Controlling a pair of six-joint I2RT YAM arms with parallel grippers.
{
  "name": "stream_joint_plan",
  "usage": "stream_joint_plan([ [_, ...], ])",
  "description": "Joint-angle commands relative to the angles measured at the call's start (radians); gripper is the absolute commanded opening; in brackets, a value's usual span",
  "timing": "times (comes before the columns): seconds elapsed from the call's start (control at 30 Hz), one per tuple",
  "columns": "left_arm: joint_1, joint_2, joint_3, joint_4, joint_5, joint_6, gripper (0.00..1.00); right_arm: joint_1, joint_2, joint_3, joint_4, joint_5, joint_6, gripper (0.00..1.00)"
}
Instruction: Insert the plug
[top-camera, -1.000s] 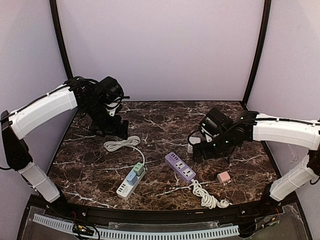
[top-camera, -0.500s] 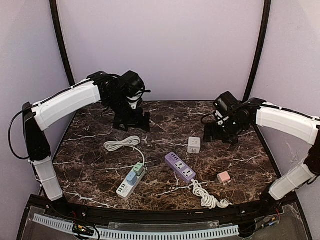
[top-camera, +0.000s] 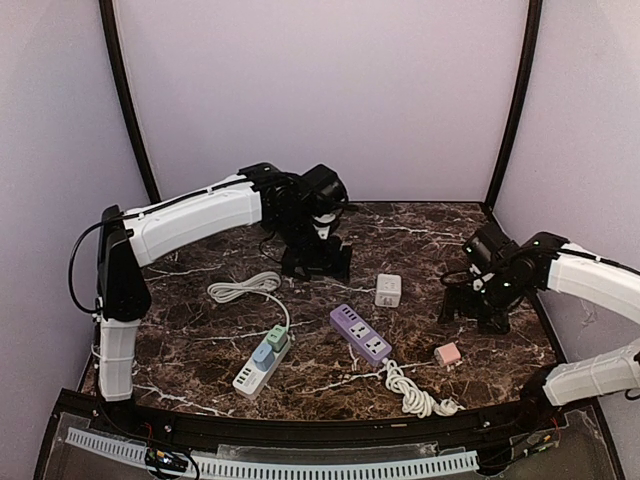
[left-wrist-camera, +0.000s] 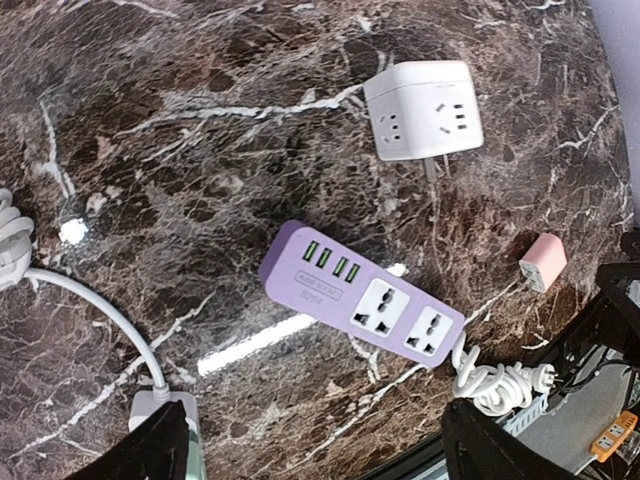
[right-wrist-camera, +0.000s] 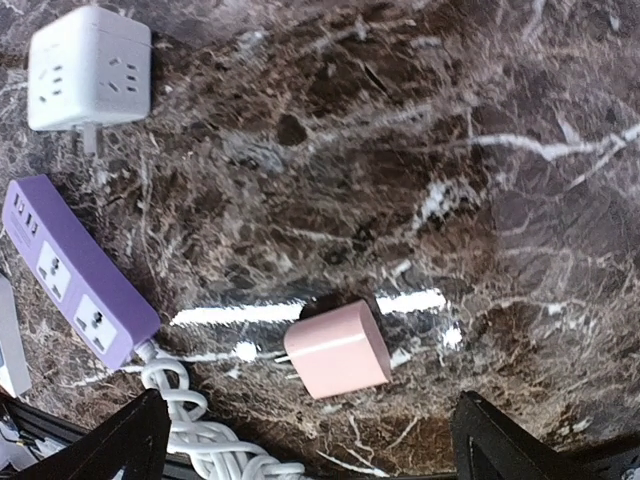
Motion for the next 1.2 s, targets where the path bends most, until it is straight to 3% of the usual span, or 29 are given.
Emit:
stream_joint_plan([
  [0.0, -0.047, 0.002, 0.036, 0.091, 0.047, 0.053, 0.87, -0.004, -0.081, -0.038, -0.045, -0.005, 0.134, 0.98],
  [0.33, -0.217, 0.053, 0.026, 0.349, 0.013, 0.35, 0.88, -0.02, -0.155, 0.086, -0.195, 0.175, 0.231, 0.98],
  [0.63, -0.318, 0.174, 0.072, 0.512, -0.019, 0.47, 0.88, -0.021, -0.176, 0.32, -0.374, 0.355, 0.301, 0.98],
  [1.17, -0.385, 0.401, 0.21, 0.637, -0.017, 0.571, 0.77, -0.021, -0.246, 0.438, -0.42, 0.328, 0.287, 0.99],
])
